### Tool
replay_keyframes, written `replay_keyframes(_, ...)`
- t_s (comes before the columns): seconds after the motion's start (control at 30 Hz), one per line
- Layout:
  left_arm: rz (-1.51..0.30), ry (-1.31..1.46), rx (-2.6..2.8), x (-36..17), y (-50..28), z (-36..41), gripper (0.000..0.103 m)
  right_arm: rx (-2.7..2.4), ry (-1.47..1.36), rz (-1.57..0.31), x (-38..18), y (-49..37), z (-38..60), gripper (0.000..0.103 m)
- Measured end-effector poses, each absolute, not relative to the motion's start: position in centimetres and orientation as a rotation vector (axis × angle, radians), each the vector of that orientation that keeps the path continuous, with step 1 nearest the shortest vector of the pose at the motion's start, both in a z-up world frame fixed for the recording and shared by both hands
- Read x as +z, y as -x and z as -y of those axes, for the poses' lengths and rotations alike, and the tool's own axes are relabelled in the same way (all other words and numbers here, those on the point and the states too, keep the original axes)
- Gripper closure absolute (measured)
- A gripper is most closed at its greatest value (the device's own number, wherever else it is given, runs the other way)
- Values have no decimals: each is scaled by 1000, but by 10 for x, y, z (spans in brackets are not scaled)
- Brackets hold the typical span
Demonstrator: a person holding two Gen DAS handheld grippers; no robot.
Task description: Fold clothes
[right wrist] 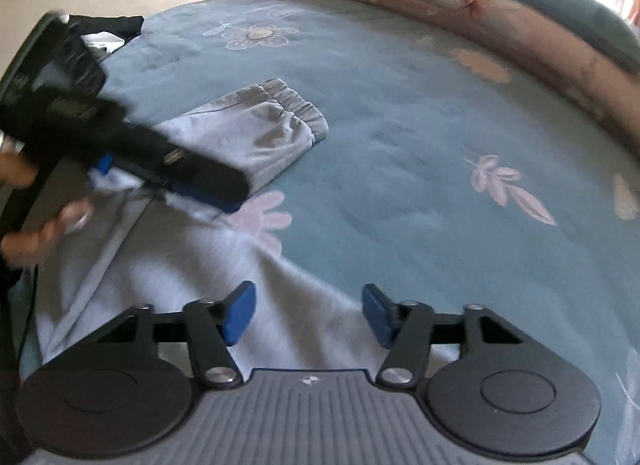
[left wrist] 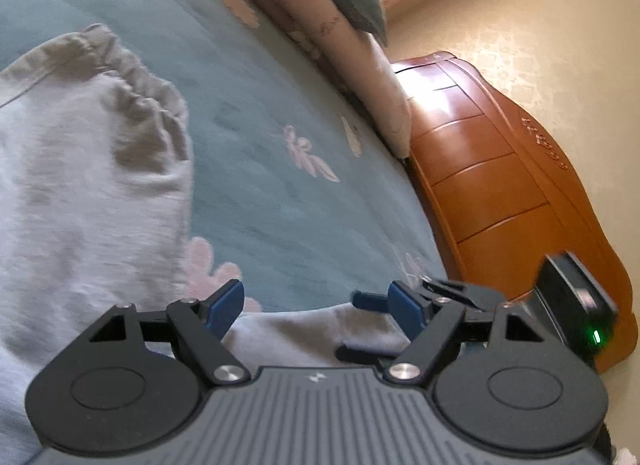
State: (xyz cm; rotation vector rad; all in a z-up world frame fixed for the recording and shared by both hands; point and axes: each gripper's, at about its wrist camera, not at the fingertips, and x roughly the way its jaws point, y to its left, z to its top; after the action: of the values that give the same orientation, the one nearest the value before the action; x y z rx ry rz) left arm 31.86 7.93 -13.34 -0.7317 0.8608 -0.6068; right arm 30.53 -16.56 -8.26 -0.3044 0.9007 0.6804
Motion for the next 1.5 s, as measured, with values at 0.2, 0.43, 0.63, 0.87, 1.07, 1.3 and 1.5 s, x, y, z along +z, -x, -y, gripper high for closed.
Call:
replay_keyframes(0.2,-871,743,-606,-138,-322,-82,24,754,246,-988,-107,-328,159,54)
replay_keyframes(0.43,-878,731,-602,-139,-325,-79,24,776,310,-957,-99,-290,159,54)
replay_keyframes(0.63,-878,725,-601,-139,-325,-80,24,718,476,-874,-93,-258,150,54)
replay_keyframes(0.87,-868,724,-612,-136,-324,-81,24,671,443,-839,-76,-251,153,54)
replay_keyframes(1.07,-857,717,-619,-133,-322,-80,24,615,294,-946,-107,-283,162,49)
replay_keyframes(1.3,-853,713,-623,-128,-319,-80,24,521,100,-912,-92,-301,180,44)
replay_keyframes(1.5,-798,661,-686,-105,-304,-68,22,407,140,-893,-65,-255,200,30)
